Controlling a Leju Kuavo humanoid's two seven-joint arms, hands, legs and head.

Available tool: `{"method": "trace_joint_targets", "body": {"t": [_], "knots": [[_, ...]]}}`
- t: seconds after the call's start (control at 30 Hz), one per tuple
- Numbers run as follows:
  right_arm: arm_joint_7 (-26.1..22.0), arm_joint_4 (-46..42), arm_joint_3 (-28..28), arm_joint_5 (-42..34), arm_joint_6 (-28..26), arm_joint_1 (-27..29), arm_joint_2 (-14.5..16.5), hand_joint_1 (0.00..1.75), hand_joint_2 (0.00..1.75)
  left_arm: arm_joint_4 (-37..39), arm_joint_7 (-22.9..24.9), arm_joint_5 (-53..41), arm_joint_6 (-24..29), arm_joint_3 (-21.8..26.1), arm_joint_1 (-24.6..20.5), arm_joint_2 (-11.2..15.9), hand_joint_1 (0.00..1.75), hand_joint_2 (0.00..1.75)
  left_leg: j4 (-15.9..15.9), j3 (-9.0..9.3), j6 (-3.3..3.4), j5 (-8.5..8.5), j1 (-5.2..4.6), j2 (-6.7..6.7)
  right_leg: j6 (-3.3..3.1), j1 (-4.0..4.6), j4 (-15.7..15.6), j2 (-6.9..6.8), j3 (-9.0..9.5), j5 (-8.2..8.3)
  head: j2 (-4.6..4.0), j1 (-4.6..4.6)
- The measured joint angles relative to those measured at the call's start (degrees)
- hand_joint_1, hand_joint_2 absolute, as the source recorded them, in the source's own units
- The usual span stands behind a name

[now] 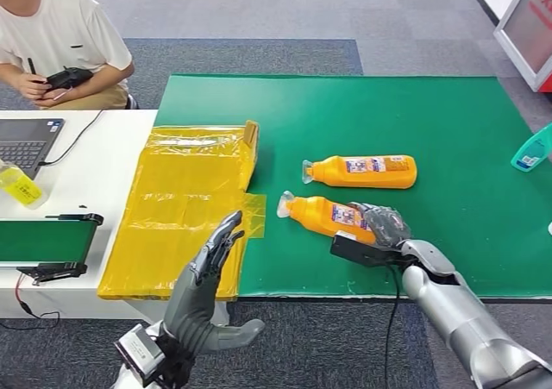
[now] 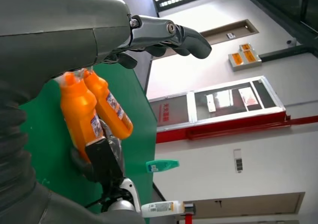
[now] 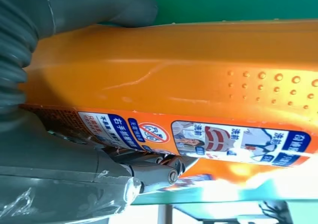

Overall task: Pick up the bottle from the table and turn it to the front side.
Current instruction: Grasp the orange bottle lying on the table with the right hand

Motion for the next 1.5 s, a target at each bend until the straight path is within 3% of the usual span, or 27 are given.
{"method": "trace_joint_targets", "body": {"t": [0.1, 0.33, 0.5, 0.63, 0.87, 1.23, 1.5], "knots": [[-2.5, -6.5, -3.9, -1.1, -0.4, 4.7, 2.6, 1.75, 1.75, -0.1, 0.0, 0.2, 0.6, 0.2, 0.3, -0.1, 0.00, 1.75, 0.0, -0.15, 0.03, 0.03, 0.08, -0.12, 0.03, 0.09, 0.0, -0.15, -0.01, -0.08, 0.00, 0.03], [-6.2, -25.5, -11.1, -4.4, 2.3, 16.9, 12.2, 1.75, 1.75, -1.4, 1.2, 0.1, 0.9, 1.2, 0.9, -0.8, 0.00, 1.75, 0.0, -0.60, -0.01, 0.11, 0.15, -0.33, -0.01, 0.14, 0.1, -0.40, -0.38, -0.19, 0.00, 0.03], [-8.9, -35.5, -12.2, -10.9, 4.7, 22.6, 18.6, 1.75, 1.75, -3.0, 1.4, -2.9, 1.7, 1.5, 1.2, -1.1, 0.00, 1.75, 0.0, -0.64, -0.02, 0.01, 0.14, -0.32, -0.01, 0.13, 0.1, -0.39, -0.47, -0.29, 0.00, 0.02], [-10.6, -39.8, -12.5, -15.5, 4.9, 25.3, 21.7, 1.75, 1.75, -4.0, 1.6, -4.4, 3.3, 1.1, 1.3, -1.1, 0.00, 1.75, 0.0, -0.66, -0.03, -0.05, 0.14, -0.32, 0.00, 0.12, 0.1, -0.39, -0.48, -0.33, 0.00, 0.01], [-10.7, -43.0, -13.2, -17.7, 5.2, 27.7, 24.1, 1.75, 1.75, -5.6, 1.6, -5.3, 4.5, 0.8, 1.5, -1.1, 0.00, 1.75, 0.0, -0.66, -0.03, -0.06, 0.14, -0.31, 0.00, 0.12, 0.1, -0.39, -0.48, -0.33, 0.00, 0.01], [-10.9, -44.8, -13.7, -19.0, 5.4, 29.6, 25.0, 1.75, 1.75, -6.3, 1.6, -5.8, 5.4, 0.7, 1.6, -1.1, 0.00, 1.75, 0.0, -0.66, -0.04, -0.06, 0.13, -0.31, -0.01, 0.13, 0.1, -0.39, -0.49, -0.34, 0.00, 0.01], [-14.4, -48.1, -12.5, -18.3, 5.0, 32.9, 25.2, 1.75, 1.75, -6.3, 2.4, -5.9, 8.0, 1.3, 1.7, -1.3, 0.00, 1.75, 0.0, -0.67, -0.04, -0.09, 0.13, -0.31, -0.02, 0.13, 0.1, -0.39, -0.50, -0.36, 0.00, 0.01]]}}
